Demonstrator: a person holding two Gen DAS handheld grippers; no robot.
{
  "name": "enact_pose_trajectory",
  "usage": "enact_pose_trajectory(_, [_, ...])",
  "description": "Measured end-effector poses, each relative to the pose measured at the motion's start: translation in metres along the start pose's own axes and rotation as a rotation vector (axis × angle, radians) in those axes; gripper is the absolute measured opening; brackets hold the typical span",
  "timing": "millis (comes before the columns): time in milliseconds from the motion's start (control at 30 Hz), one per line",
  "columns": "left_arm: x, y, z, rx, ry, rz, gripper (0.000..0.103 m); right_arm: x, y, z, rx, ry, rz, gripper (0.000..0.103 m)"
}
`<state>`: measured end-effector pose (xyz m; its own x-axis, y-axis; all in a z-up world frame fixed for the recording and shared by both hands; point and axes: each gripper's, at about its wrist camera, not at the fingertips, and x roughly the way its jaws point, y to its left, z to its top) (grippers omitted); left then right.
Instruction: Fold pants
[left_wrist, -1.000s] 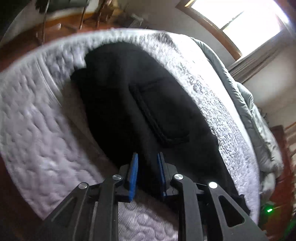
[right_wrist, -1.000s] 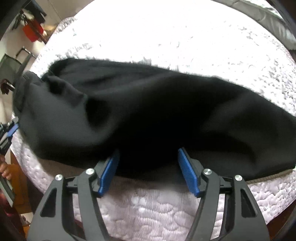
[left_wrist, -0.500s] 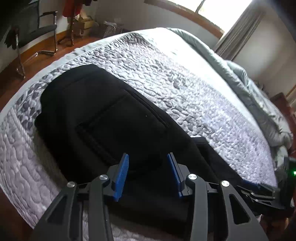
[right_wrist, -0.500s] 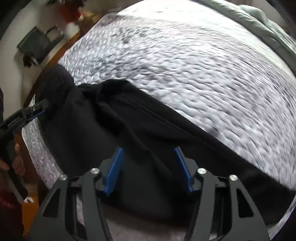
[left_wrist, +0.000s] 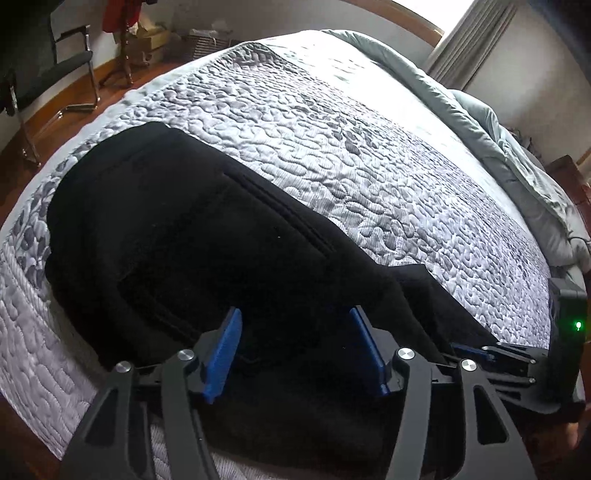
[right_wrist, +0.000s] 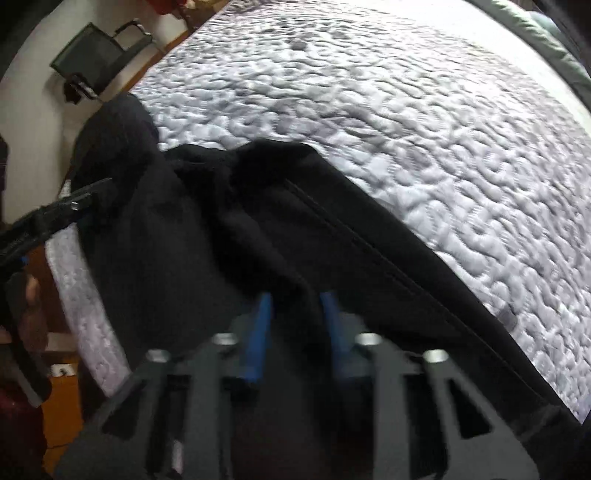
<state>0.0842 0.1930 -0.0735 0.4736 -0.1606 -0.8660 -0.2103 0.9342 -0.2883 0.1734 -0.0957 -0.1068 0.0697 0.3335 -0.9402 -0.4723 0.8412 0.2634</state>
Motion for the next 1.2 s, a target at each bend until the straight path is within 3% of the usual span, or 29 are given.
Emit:
enact_pose_trajectory(67, [-0.003, 0.004, -0.001, -0.007, -0.002, -0.012, 0.062, -0.001, 0.000, 0.004, -0.009, -0.006, -0.001, 0.003])
enact_pose_trajectory(333, [-0.015, 0.024, -0.012, -0.110, -0.077, -0.020, 0.062, -0.049, -0.020, 0.045, 0.098, -0.217, 0.024, 0.003])
enact_pose_trajectory(400, [-0.016, 0.023, -0.016, -0.114, -0.097, 0.010, 0.066, -0.034, -0.017, 0.061, 0.066, -0.199, -0.052, 0.003])
enact_pose_trajectory(500, [-0.016, 0.024, -0.021, -0.106, -0.085, 0.033, 0.070, 0.007, -0.021, 0.066, 0.056, -0.052, -0.087, 0.004])
enact_pose_trajectory(600, [-0.028, 0.031, -0.023, -0.110, -0.101, 0.044, 0.070, 0.003, -0.019, 0.060, 0.041, -0.099, -0.104, 0.014])
enact_pose_trajectory(633, [-0.035, 0.037, -0.023, -0.119, -0.106, 0.053, 0.070, -0.006, -0.020, 0.057, 0.047, -0.121, -0.100, 0.030])
enact_pose_trajectory(667, [-0.041, 0.042, -0.023, -0.125, -0.107, 0.055, 0.070, -0.014, -0.021, 0.052, 0.052, -0.145, -0.092, 0.035])
enact_pose_trajectory(767, [-0.057, 0.060, -0.023, -0.130, -0.104, 0.078, 0.073, -0.040, -0.020, 0.031, 0.051, -0.206, -0.102, 0.035])
enact_pose_trajectory(867, [-0.058, 0.086, -0.022, -0.195, -0.070, 0.082, 0.073, -0.059, -0.016, -0.003, 0.068, -0.228, -0.068, 0.035])
enact_pose_trajectory(1033, [-0.039, 0.108, -0.020, -0.303, 0.004, -0.015, 0.071, -0.067, -0.024, -0.074, 0.145, -0.200, -0.036, 0.035])
enact_pose_trajectory(1200, [-0.030, 0.100, -0.013, -0.323, 0.008, -0.077, 0.071, -0.055, -0.040, -0.111, 0.242, -0.164, -0.014, 0.035])
